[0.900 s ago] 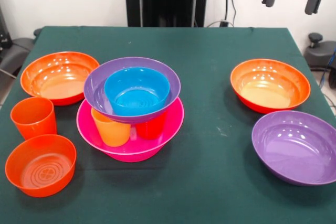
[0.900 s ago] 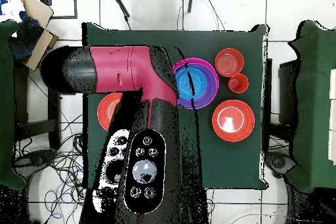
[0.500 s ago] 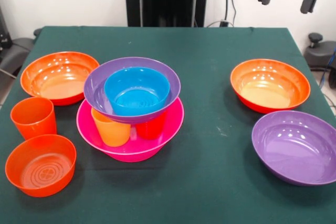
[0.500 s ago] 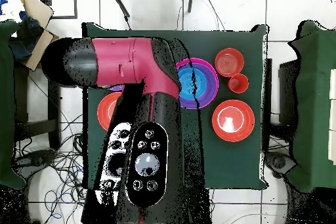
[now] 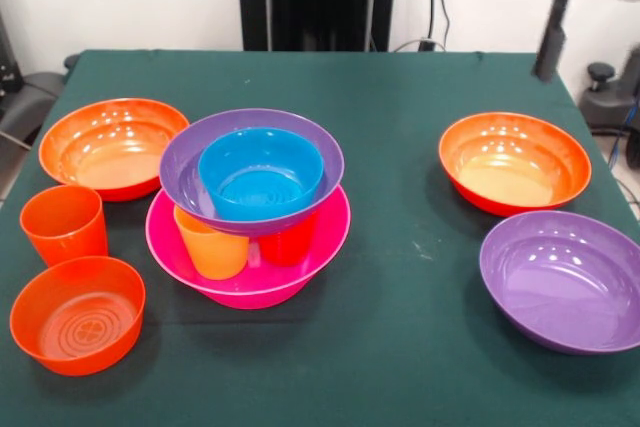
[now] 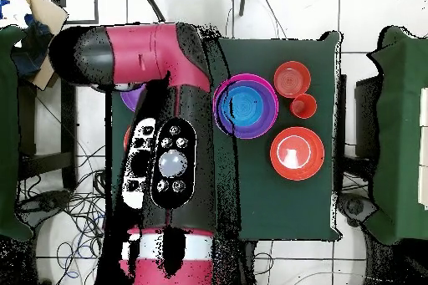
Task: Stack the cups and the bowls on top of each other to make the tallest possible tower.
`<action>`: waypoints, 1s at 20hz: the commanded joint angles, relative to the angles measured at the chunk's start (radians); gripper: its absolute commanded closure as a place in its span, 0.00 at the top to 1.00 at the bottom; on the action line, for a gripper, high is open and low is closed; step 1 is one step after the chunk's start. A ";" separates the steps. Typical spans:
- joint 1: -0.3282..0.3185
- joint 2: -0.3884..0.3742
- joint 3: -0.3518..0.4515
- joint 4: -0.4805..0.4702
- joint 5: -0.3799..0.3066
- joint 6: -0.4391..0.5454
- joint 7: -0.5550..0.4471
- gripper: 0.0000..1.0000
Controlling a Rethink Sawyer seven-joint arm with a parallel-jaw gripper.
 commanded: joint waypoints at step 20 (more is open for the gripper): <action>0.152 0.320 -0.127 -0.234 0.026 0.170 0.294 1.00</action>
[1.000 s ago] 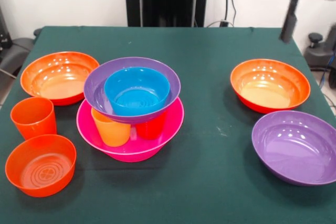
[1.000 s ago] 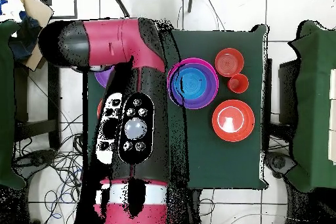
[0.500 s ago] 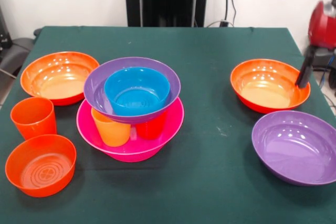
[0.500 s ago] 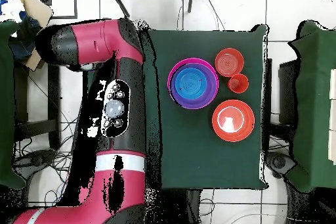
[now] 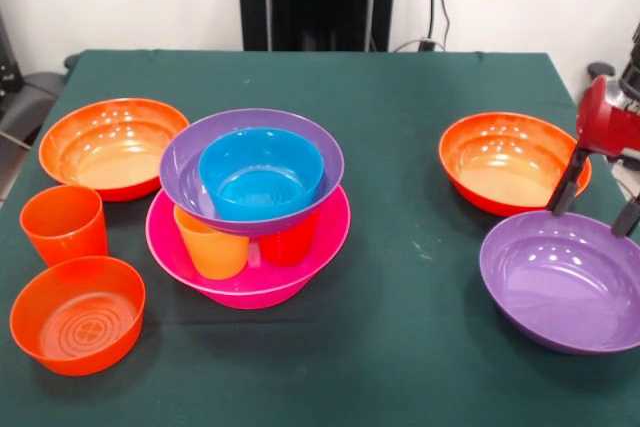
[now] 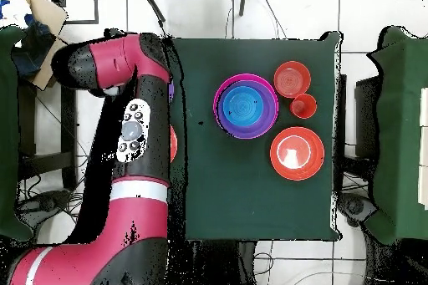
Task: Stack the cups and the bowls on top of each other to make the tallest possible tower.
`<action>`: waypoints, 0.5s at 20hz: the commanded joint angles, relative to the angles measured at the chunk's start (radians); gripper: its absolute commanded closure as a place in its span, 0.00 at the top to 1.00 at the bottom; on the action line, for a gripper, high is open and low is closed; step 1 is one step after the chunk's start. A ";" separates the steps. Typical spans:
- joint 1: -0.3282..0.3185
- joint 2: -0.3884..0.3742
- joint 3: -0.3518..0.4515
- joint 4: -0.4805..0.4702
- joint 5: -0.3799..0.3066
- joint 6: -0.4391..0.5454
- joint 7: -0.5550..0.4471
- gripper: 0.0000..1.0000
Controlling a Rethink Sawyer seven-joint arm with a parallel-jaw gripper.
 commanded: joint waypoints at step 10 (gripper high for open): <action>0.071 -0.013 0.017 0.034 0.111 0.195 0.237 1.00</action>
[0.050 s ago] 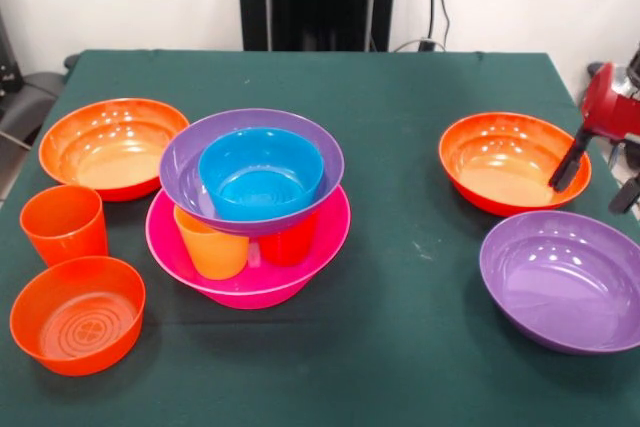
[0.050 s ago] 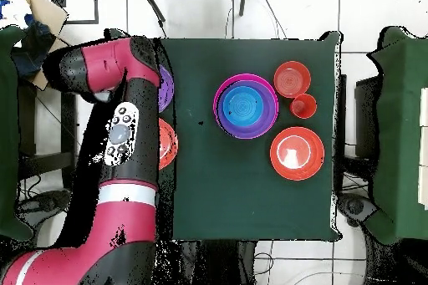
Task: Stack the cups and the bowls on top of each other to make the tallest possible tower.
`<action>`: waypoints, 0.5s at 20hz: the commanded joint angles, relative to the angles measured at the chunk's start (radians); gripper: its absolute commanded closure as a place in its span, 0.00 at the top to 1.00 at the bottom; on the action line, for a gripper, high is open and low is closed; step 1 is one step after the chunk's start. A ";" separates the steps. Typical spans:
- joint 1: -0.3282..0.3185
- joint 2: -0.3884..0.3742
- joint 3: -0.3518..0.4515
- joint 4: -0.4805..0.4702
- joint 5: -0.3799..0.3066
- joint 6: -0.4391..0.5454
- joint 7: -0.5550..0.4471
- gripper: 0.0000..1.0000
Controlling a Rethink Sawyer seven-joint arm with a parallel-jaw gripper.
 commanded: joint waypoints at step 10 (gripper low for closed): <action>0.106 -0.060 0.075 0.279 0.109 -0.151 0.240 1.00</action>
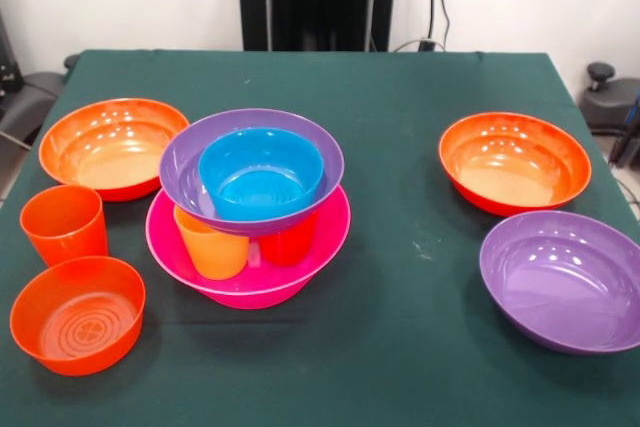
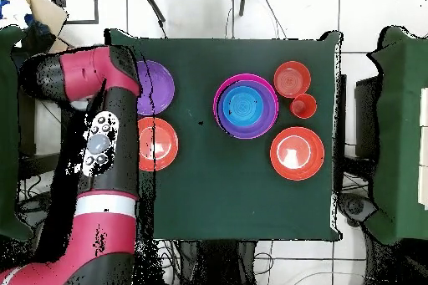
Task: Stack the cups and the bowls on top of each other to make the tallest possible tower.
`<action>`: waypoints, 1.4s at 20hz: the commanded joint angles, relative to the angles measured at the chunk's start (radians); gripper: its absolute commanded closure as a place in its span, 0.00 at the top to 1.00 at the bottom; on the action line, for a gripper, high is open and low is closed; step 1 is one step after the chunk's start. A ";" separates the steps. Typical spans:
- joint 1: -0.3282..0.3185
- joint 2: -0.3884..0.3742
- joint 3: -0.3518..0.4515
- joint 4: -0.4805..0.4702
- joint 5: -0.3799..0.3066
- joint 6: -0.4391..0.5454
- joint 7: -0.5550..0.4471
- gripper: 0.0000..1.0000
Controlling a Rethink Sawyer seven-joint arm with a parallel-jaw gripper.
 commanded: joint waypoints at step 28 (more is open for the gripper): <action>0.082 0.126 0.000 0.240 0.028 -0.273 0.219 1.00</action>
